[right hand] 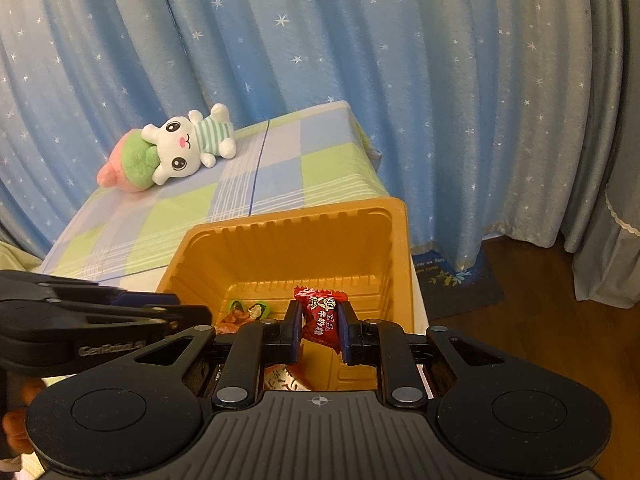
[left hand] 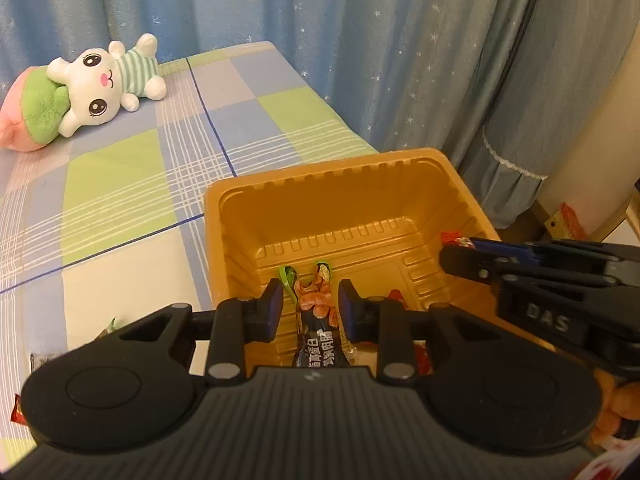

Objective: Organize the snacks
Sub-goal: 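Open both grippers to drop the snack bar and red packet into the tray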

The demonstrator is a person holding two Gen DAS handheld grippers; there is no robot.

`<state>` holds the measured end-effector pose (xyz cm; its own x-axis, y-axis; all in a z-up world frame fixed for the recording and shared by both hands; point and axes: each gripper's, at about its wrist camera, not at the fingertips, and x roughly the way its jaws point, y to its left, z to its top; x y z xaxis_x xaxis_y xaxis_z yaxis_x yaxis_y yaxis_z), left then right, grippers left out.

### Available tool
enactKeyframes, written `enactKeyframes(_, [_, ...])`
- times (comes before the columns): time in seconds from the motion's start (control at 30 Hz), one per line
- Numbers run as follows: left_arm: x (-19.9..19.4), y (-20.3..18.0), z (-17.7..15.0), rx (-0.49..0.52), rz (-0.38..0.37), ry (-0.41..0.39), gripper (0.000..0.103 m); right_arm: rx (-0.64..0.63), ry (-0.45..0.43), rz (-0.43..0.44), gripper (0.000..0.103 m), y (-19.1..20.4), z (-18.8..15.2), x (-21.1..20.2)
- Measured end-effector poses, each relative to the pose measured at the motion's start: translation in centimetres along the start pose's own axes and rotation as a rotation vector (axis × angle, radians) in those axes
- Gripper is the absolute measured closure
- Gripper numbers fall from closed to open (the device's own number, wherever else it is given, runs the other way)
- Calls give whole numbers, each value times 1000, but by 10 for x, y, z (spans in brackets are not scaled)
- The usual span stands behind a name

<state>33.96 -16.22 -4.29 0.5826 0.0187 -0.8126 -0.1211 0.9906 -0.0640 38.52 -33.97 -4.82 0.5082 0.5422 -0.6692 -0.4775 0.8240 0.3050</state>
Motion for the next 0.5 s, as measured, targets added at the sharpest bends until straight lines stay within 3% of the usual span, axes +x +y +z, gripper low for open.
enactKeyframes(0.4, [-25, 17, -10, -61, -5, -36, 76, 1, 2, -27, 84, 3, 2, 14])
enactKeyframes(0.5, [-33, 21, -14, -72, -6, -49, 71, 27, 11, -33, 72, 4, 3, 16])
